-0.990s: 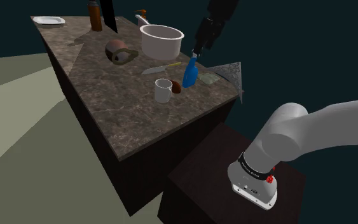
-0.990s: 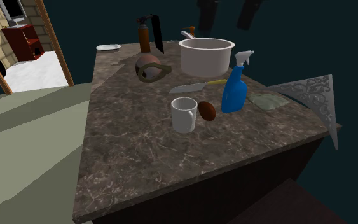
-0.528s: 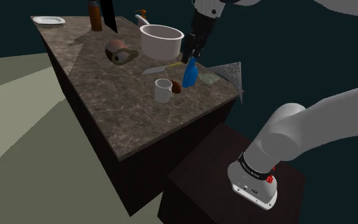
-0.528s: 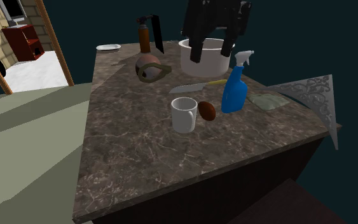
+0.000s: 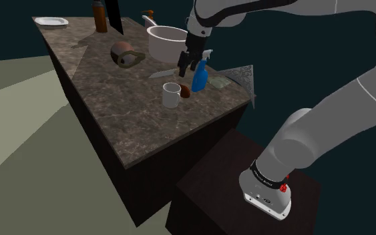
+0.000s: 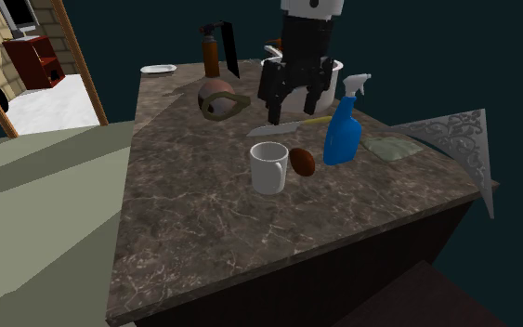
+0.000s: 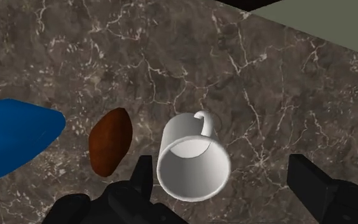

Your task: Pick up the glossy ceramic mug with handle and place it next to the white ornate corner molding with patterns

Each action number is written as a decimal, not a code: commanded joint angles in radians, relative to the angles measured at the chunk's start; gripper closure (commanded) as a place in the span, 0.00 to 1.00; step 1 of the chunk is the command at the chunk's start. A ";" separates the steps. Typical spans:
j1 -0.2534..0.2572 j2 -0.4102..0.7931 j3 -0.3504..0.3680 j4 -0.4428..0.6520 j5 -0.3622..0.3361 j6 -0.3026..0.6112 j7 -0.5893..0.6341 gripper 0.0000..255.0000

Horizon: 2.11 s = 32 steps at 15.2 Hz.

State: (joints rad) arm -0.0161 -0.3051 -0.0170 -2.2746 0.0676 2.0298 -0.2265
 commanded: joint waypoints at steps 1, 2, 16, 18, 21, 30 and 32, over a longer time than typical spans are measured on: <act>-0.005 0.081 -0.011 0.029 -0.001 0.039 -0.023 0.00; -0.007 0.117 -0.015 0.042 0.000 0.055 -0.032 0.00; -0.018 0.405 -0.031 0.108 0.017 0.236 -0.095 0.00; -0.018 0.405 -0.031 0.108 0.017 0.236 -0.095 0.00; -0.018 0.405 -0.031 0.108 0.017 0.236 -0.095 0.00; -0.018 0.405 -0.031 0.108 0.017 0.236 -0.095 1.00; -0.018 0.405 -0.031 0.108 0.017 0.236 -0.095 1.00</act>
State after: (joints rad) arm -0.0341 0.1003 -0.0480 -2.1665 0.0849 2.2655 -0.3218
